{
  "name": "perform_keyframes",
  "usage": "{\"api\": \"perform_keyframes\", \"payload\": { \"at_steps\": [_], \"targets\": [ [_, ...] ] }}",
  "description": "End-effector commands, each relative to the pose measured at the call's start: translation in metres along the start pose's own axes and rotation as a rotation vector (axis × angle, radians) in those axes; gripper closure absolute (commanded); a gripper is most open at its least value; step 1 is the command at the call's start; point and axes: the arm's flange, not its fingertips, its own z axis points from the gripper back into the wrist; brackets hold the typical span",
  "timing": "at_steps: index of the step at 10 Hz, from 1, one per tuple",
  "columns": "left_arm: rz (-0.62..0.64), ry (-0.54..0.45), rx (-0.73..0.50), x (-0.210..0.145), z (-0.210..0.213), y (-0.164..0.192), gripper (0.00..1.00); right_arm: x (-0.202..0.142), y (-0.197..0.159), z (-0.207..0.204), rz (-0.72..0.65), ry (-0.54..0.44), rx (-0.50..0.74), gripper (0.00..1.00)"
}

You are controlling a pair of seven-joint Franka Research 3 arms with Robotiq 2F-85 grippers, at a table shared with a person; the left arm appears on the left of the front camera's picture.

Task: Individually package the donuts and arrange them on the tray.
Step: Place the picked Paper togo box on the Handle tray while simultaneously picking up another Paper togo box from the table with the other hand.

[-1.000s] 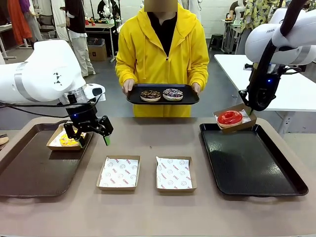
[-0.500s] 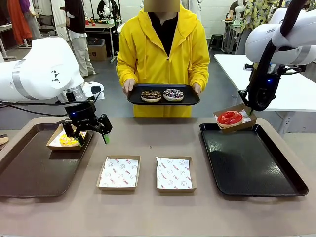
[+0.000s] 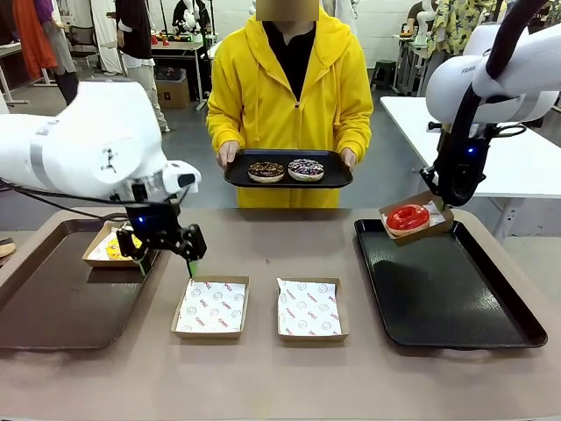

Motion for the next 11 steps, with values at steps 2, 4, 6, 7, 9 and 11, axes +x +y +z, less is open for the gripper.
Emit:
{"api": "perform_keyframes", "payload": {
  "at_steps": [2, 4, 6, 7, 9, 11],
  "targets": [
    [0.02, -0.081, 0.102, -0.026, -0.015, -0.025, 0.0, 0.001, 0.017, -0.017, -0.026, 0.0, -0.018, 0.99],
    [0.03, -0.083, 0.094, -0.031, -0.024, -0.022, 0.0, 0.002, 0.024, -0.027, -0.023, -0.006, -0.027, 0.99],
    [0.046, -0.088, 0.09, -0.03, -0.03, -0.017, 0.0, 0.006, 0.026, -0.036, -0.024, -0.008, -0.024, 0.99],
    [0.051, -0.083, 0.092, -0.028, -0.033, -0.015, 0.0, 0.007, 0.028, -0.041, -0.019, -0.011, -0.021, 0.99],
    [0.047, -0.072, 0.084, -0.026, -0.04, -0.011, 0.0, 0.01, 0.028, -0.049, -0.025, -0.009, -0.012, 0.99],
    [0.068, -0.069, 0.077, -0.017, -0.049, -0.005, 0.0, 0.012, 0.028, -0.052, -0.025, -0.012, -0.005, 0.99]
  ]
}}
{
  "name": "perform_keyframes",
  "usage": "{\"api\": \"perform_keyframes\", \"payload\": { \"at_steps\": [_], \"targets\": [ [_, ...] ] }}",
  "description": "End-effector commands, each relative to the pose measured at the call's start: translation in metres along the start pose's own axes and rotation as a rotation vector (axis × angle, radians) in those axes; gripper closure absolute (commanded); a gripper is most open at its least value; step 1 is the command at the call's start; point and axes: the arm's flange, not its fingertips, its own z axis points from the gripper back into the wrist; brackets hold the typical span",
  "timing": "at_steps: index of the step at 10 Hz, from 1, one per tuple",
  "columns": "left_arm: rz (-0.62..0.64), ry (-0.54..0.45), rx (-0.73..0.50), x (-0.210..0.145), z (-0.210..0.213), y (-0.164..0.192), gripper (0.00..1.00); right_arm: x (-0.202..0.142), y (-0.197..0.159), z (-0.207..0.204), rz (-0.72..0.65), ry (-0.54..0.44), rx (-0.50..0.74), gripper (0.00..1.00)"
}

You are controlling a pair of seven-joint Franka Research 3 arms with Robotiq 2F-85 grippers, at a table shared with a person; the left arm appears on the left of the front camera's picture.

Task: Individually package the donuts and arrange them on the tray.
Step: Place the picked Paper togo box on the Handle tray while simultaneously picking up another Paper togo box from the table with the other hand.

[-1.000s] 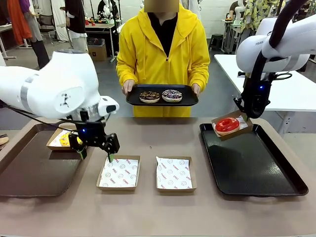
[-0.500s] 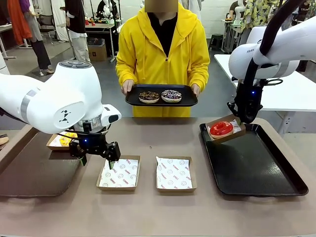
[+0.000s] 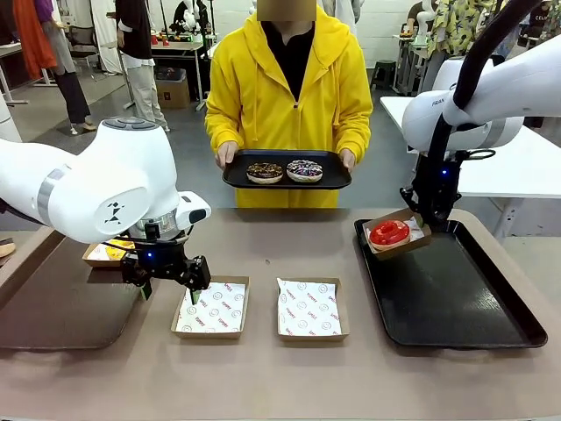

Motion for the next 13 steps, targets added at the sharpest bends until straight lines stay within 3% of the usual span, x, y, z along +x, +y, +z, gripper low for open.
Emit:
{"api": "perform_keyframes", "payload": {
  "at_steps": [1, 6, 8, 9, 10, 11, 13],
  "targets": [
    [0.028, -0.024, 0.009, 0.009, -0.013, 0.005, 0.0, -0.001, 0.002, -0.004, -0.02, -0.023, -0.008, 0.99],
    [0.024, -0.032, 0.005, 0.018, -0.023, 0.006, 0.0, 0.001, -0.001, -0.008, -0.017, -0.016, 0.001, 0.99],
    [0.018, -0.028, 0.008, 0.019, -0.026, 0.006, 0.11, 0.002, -0.003, -0.01, -0.021, -0.011, 0.004, 0.99],
    [0.02, -0.025, 0.008, 0.02, -0.028, 0.005, 0.62, 0.002, -0.003, -0.012, -0.019, -0.01, 0.004, 0.99],
    [0.016, -0.022, 0.011, 0.02, -0.029, 0.005, 0.69, 0.002, -0.003, -0.013, -0.02, -0.008, 0.005, 0.99],
    [0.013, -0.018, 0.012, 0.021, -0.031, 0.004, 1.0, 0.002, -0.004, -0.015, -0.02, -0.005, 0.004, 0.99],
    [0.014, -0.016, 0.01, 0.021, -0.031, 0.004, 1.0, 0.002, -0.006, -0.018, -0.024, -0.003, 0.005, 0.99]
  ]
}}
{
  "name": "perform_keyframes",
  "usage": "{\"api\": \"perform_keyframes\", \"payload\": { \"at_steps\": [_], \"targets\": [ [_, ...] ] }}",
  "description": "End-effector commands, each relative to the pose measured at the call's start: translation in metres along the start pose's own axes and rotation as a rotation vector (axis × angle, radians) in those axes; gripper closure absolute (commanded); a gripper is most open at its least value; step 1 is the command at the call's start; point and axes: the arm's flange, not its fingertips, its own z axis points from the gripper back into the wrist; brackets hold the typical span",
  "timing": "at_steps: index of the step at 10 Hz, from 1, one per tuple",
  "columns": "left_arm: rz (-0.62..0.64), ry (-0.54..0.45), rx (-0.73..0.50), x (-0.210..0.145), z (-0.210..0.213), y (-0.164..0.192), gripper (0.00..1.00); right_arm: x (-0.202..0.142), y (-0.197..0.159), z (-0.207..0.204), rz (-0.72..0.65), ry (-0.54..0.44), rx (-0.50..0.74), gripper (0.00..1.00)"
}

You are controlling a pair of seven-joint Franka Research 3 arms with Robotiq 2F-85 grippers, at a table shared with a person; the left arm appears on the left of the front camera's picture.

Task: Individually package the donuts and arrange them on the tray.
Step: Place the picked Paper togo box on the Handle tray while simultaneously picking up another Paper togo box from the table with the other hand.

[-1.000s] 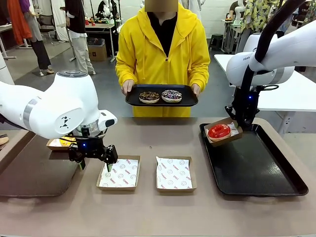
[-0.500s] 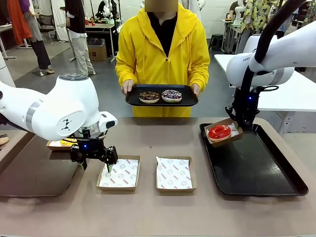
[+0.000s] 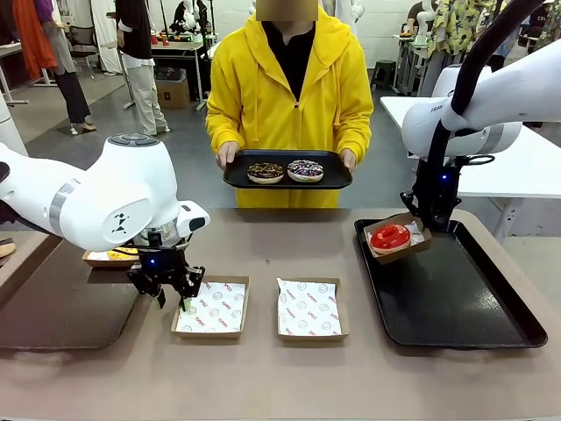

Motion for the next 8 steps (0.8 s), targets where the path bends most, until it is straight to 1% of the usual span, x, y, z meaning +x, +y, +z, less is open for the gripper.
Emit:
{"api": "perform_keyframes", "payload": {
  "at_steps": [1, 2, 3, 4, 6, 7, 8],
  "targets": [
    [0.007, -0.025, 0.02, 0.0056, -0.0021, -0.0038, 0.9, 0.0002, -0.0009, -0.0062, -0.012, -0.017, 0.006, 0.99],
    [0.006, -0.024, 0.021, 0.0057, -0.0024, -0.0042, 1.0, 0.0011, -0.0016, -0.007, -0.014, -0.017, 0.004, 0.99],
    [0.004, -0.021, 0.02, 0.0058, -0.0029, -0.0044, 1.0, 0.0019, -0.0019, -0.0094, 0.009, -0.01, -0.009, 0.99],
    [0.004, -0.018, 0.018, 0.0061, -0.003, -0.0046, 1.0, 0.0034, -0.0021, -0.0101, -0.009, -0.006, 0.014, 0.39],
    [0.006, -0.014, 0.017, 0.0068, -0.0037, -0.0049, 1.0, 0.0047, -0.0028, -0.0115, -0.01, 0.005, 0.016, 0.39],
    [0.007, -0.013, 0.016, 0.007, -0.0038, -0.0051, 1.0, 0.0047, -0.0027, -0.0116, -0.01, 0.004, 0.018, 0.36],
    [0.007, -0.013, 0.015, 0.0071, -0.0034, -0.0052, 1.0, 0.0047, -0.0022, -0.0116, -0.009, 0.003, 0.02, 0.26]
  ]
}}
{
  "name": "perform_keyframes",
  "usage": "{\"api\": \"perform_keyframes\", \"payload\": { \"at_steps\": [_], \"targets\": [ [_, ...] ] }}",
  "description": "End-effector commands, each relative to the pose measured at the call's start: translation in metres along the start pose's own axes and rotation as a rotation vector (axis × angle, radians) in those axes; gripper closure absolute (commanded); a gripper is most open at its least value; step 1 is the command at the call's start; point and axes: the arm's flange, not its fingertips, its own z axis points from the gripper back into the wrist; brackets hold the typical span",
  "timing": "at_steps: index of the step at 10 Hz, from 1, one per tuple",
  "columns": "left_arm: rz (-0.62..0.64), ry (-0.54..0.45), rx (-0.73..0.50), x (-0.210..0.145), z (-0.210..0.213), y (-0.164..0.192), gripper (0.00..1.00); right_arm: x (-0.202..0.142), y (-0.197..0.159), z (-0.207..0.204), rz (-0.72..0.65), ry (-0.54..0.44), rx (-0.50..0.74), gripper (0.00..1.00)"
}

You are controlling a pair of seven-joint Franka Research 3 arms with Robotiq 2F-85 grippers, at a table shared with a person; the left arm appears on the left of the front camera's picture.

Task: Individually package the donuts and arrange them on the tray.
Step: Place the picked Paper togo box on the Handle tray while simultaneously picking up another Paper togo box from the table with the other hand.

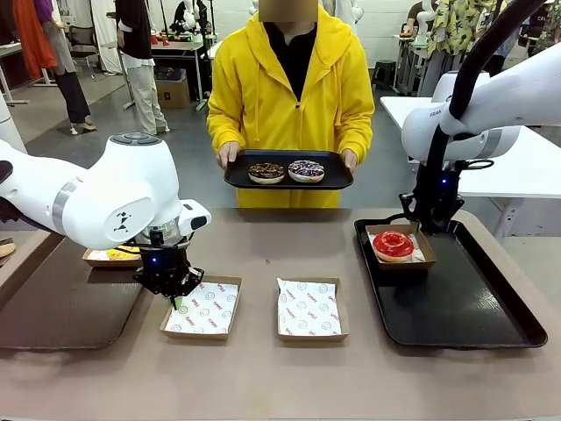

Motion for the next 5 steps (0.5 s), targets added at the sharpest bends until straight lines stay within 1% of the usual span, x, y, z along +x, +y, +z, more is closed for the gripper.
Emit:
{"api": "perform_keyframes", "payload": {
  "at_steps": [1, 2, 3, 5],
  "targets": [
    [0.013, -0.01, 0.014, 0.0036, -0.0041, -0.0035, 1.0, 0.0031, 0.0004, -0.0018, -0.004, -0.01, 0.023, 0.0],
    [0.013, -0.008, 0.012, 0.0034, -0.0041, -0.0034, 1.0, 0.0029, 0.0004, -0.0022, -0.004, -0.009, 0.026, 0.03],
    [0.013, -0.007, 0.011, 0.0034, -0.0043, -0.0033, 1.0, 0.0026, 0.0004, -0.0023, -0.005, -0.01, 0.028, 0.0],
    [0.019, 0.007, 0.015, 0.0032, -0.0034, -0.0042, 1.0, -0.0001, -0.0009, 0.0012, -0.005, -0.014, 0.046, 0.0]
  ]
}}
